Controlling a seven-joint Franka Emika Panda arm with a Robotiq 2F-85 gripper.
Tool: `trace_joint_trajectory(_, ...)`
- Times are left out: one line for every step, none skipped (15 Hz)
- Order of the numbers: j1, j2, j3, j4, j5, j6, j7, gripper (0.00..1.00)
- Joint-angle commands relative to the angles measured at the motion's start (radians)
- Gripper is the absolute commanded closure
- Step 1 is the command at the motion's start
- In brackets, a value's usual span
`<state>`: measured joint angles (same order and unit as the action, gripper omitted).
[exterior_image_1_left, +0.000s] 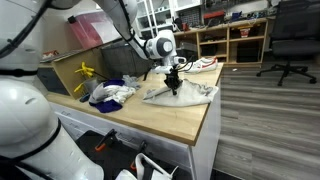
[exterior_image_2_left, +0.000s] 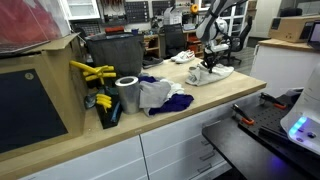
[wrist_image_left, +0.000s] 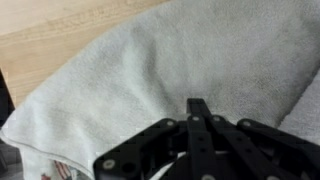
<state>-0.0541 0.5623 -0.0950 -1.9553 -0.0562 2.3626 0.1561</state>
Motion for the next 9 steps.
trace_joint_trajectory(-0.006, -0.036, -0.011, -0.065, 0.005, 0.031, -0.012, 1.00)
trace_joint_trajectory(-0.007, -0.020, -0.017, -0.062, -0.001, 0.040, -0.010, 1.00)
trace_joint_trajectory(-0.008, -0.010, -0.023, -0.062, -0.004, 0.046, -0.006, 1.00)
trace_joint_trajectory(-0.009, -0.004, -0.028, -0.068, -0.006, 0.052, -0.003, 1.00)
trace_joint_trajectory(-0.009, -0.004, -0.030, -0.075, -0.005, 0.056, -0.004, 1.00)
trace_joint_trajectory(-0.007, -0.011, -0.030, -0.086, -0.006, 0.057, -0.005, 1.00)
trace_joint_trajectory(-0.006, -0.014, -0.029, -0.094, -0.007, 0.060, -0.007, 1.00)
trace_joint_trajectory(-0.005, -0.020, -0.028, -0.107, -0.010, 0.065, -0.010, 1.00)
trace_joint_trajectory(-0.003, -0.026, -0.028, -0.117, -0.012, 0.068, -0.011, 1.00)
